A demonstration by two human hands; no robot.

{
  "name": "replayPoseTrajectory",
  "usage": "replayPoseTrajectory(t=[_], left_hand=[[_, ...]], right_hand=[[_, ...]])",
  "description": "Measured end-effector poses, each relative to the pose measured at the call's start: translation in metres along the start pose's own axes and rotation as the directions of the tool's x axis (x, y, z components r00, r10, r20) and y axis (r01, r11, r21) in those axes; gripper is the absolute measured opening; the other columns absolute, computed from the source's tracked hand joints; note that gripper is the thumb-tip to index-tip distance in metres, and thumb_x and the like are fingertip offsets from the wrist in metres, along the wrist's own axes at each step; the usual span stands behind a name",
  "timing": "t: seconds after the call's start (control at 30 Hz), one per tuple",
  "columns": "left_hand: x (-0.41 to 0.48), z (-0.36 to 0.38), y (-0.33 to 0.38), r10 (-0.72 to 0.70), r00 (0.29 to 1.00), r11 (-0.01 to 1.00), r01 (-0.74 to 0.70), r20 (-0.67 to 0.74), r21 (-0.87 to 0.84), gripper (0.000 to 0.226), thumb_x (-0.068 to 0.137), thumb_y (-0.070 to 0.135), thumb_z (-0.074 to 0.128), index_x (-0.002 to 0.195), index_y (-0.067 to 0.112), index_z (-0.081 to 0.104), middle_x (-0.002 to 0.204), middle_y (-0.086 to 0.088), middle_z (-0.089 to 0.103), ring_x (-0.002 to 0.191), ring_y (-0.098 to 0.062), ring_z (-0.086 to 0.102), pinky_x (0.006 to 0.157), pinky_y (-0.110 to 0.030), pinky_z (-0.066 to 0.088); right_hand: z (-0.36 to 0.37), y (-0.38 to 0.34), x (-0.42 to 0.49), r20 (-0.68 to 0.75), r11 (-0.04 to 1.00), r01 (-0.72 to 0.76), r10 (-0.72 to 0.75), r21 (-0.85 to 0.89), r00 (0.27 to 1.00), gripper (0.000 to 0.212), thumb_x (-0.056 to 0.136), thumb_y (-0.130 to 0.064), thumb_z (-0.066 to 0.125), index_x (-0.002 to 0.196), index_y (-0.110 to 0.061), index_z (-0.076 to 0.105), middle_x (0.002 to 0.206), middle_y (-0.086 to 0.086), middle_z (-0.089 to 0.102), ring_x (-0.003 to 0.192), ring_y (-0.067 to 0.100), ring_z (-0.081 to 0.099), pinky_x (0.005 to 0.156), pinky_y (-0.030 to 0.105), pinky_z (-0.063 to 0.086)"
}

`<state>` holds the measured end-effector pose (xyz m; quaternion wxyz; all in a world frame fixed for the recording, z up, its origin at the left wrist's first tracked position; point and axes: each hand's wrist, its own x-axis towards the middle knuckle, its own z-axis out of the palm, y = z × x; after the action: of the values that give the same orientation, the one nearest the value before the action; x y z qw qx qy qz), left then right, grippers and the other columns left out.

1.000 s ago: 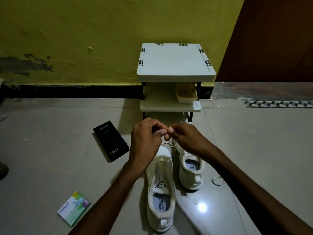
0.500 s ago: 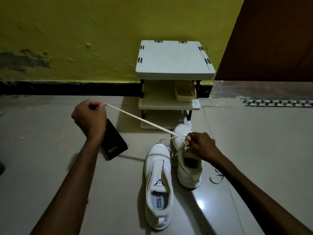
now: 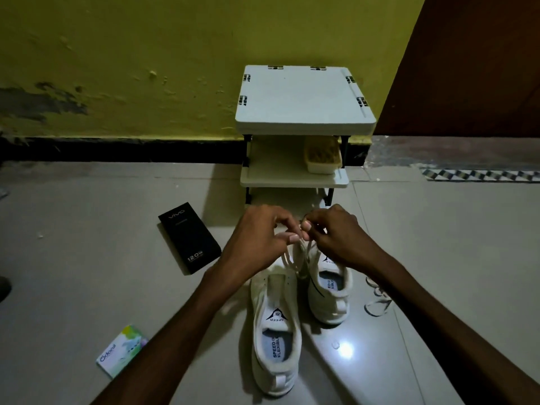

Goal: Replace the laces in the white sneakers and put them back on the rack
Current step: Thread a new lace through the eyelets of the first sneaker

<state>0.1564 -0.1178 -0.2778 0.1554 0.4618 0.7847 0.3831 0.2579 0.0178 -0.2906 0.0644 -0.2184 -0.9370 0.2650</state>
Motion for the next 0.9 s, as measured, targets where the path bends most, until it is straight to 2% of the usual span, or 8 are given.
replayPoseTrajectory(t=[0.17, 0.3, 0.33, 0.47, 0.6, 0.7, 0.83, 0.9], left_hand=[[-0.002, -0.007, 0.004, 0.02, 0.999, 0.994, -0.014, -0.049, 0.105, 0.018, 0.077, 0.003, 0.077, 0.074, 0.02, 0.075, 0.073, 0.017, 0.064, 0.072, 0.007, 0.06, 0.058, -0.005, 0.042], [0.005, -0.021, -0.01, -0.099, 0.969, 0.978, 0.137, -0.227, 0.159, 0.014, 0.079, 0.002, 0.074, 0.083, 0.015, 0.074, 0.072, 0.016, 0.059, 0.064, 0.007, 0.055, 0.051, -0.006, 0.044], [0.009, -0.028, -0.022, -0.127, 0.945, 0.968, 0.185, -0.301, 0.172, 0.013, 0.078, 0.004, 0.074, 0.083, 0.016, 0.076, 0.072, 0.014, 0.063, 0.064, 0.005, 0.057, 0.053, -0.007, 0.044], [0.024, -0.061, -0.087, -0.231, 0.825, 0.888, 0.396, -0.515, 0.236, 0.013, 0.074, 0.013, 0.066, 0.076, 0.017, 0.078, 0.072, -0.004, 0.073, 0.07, -0.025, 0.07, 0.07, -0.036, 0.059], [0.023, -0.076, -0.128, -0.349, 0.706, 0.796, 0.57, -0.616, 0.202, 0.021, 0.08, 0.011, 0.055, 0.074, -0.001, 0.071, 0.072, -0.024, 0.067, 0.07, -0.042, 0.066, 0.068, -0.042, 0.055], [0.019, -0.069, -0.122, -0.436, 0.675, 0.764, 0.627, -0.595, 0.152, 0.019, 0.084, 0.008, 0.057, 0.077, -0.004, 0.07, 0.076, -0.027, 0.067, 0.073, -0.044, 0.065, 0.066, -0.041, 0.053], [0.013, -0.035, -0.09, -0.375, 0.824, 0.804, 0.517, -0.424, 0.294, 0.012, 0.08, 0.013, 0.067, 0.088, 0.008, 0.075, 0.095, -0.013, 0.068, 0.093, -0.031, 0.063, 0.082, -0.038, 0.051], [0.009, -0.017, -0.065, -0.275, 0.907, 0.883, 0.37, -0.319, 0.289, 0.014, 0.08, 0.016, 0.07, 0.094, 0.018, 0.074, 0.116, -0.002, 0.062, 0.11, -0.015, 0.052, 0.101, -0.031, 0.035]], right_hand=[[-0.003, -0.011, -0.002, 0.044, 0.999, 0.005, -0.004, -0.039, 0.999, 0.024, 0.094, -0.014, 0.052, 0.073, -0.019, 0.059, 0.076, -0.002, 0.059, 0.094, 0.024, 0.051, 0.087, 0.04, 0.037], [-0.01, -0.016, -0.003, 0.065, 1.0, 0.014, -0.014, -0.011, 0.998, 0.034, 0.096, -0.014, 0.05, 0.064, -0.027, 0.053, 0.071, -0.011, 0.057, 0.09, 0.022, 0.055, 0.089, 0.042, 0.043], [-0.014, -0.016, -0.005, 0.071, 1.0, 0.013, -0.013, -0.006, 0.997, 0.036, 0.095, -0.012, 0.049, 0.063, -0.027, 0.053, 0.07, -0.012, 0.058, 0.087, 0.02, 0.056, 0.088, 0.042, 0.043], [-0.024, -0.007, -0.013, 0.077, 1.0, -0.03, 0.03, -0.001, 0.997, 0.04, 0.095, -0.01, 0.049, 0.06, -0.028, 0.053, 0.062, -0.012, 0.057, 0.066, 0.007, 0.052, 0.08, 0.04, 0.048], [-0.023, 0.006, -0.019, 0.102, 0.987, -0.1, 0.113, -0.122, 0.988, 0.041, 0.093, -0.011, 0.048, 0.057, -0.029, 0.053, 0.06, -0.014, 0.053, 0.077, 0.017, 0.052, 0.08, 0.039, 0.046], [-0.018, 0.005, -0.02, 0.136, 0.98, -0.118, 0.139, -0.158, 0.981, 0.038, 0.092, -0.014, 0.048, 0.058, -0.03, 0.052, 0.066, -0.011, 0.055, 0.086, 0.024, 0.055, 0.085, 0.04, 0.047], [-0.012, 0.0, -0.015, 0.125, 0.982, -0.118, 0.137, -0.145, 0.983, 0.038, 0.096, -0.02, 0.05, 0.059, -0.03, 0.051, 0.066, -0.01, 0.052, 0.085, 0.025, 0.053, 0.088, 0.04, 0.046], [-0.01, -0.004, -0.013, 0.141, 0.985, -0.109, 0.128, -0.134, 0.982, 0.037, 0.096, -0.023, 0.049, 0.06, -0.029, 0.049, 0.071, -0.005, 0.057, 0.087, 0.027, 0.054, 0.087, 0.041, 0.048]])
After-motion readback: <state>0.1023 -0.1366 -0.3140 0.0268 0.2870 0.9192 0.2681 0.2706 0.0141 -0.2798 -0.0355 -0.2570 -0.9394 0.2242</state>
